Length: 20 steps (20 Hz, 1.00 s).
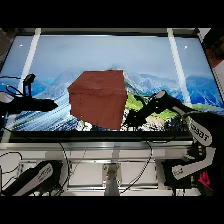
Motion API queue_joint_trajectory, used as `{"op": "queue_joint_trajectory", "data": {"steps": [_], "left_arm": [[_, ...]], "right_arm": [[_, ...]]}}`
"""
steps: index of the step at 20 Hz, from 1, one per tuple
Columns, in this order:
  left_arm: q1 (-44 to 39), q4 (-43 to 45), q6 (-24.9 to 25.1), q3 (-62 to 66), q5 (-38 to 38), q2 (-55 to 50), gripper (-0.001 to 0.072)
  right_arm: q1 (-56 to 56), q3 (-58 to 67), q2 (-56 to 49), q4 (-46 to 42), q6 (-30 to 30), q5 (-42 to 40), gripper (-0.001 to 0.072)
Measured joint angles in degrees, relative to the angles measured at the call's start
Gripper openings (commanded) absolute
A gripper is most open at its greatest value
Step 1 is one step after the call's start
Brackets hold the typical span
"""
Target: Fold the clothes and pants, and hang the long-sleeved shirts on hangers.
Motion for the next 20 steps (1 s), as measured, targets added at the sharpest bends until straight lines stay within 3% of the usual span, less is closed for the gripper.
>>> {"op": "queue_joint_trajectory", "data": {"steps": [2,4,5,10,13,14,16,17,20], "left_arm": [[0.2,-1.0,0.2,-0.1,0.0,0.1,0.0006],[0.3,-2.1,0.3,-0.2,-0.1,0.1,0.0006],[0.3,-2.5,0.3,-0.2,-0.2,0.1,0.0006],[0.3,-3.7,0.4,-0.2,-0.4,0.1,0.0006],[0.3,-3.9,0.4,-0.2,-0.4,0.1,0.0006],[0.3,-3.9,0.4,-0.2,-0.4,0.1,0.0006],[0.3,-4.0,0.5,-0.2,-0.4,0.1,0.0006],[0.3,-4.0,0.5,-0.2,-0.4,0.1,0.0006],[0.3,-4.0,0.5,-0.2,-0.4,0.1,0.0007]], "right_arm": [[2.2,-2.1,0.5,1.6,1.2,-3.2,0.046],[3.4,-3.1,0.7,4.0,2.1,-5.4,0.0571],[3.8,-3.5,0.7,5.2,2.6,-6.1,0.0586],[5.6,-4.1,0.7,9.7,3.8,-11.1,0.0582],[6.7,-4.2,0.7,12.1,4.2,-14.2,0.0543],[7.0,-4.2,0.7,12.7,4.2,-14.8,0.0502],[7.4,-4.3,0.6,12.7,4.2,-16.8,0.0095],[7.4,-4.3,0.6,12.2,4.2,-17.5,0.0008],[7.5,-4.1,0.8,13.7,4.2,-15.2,0.0006]]}}
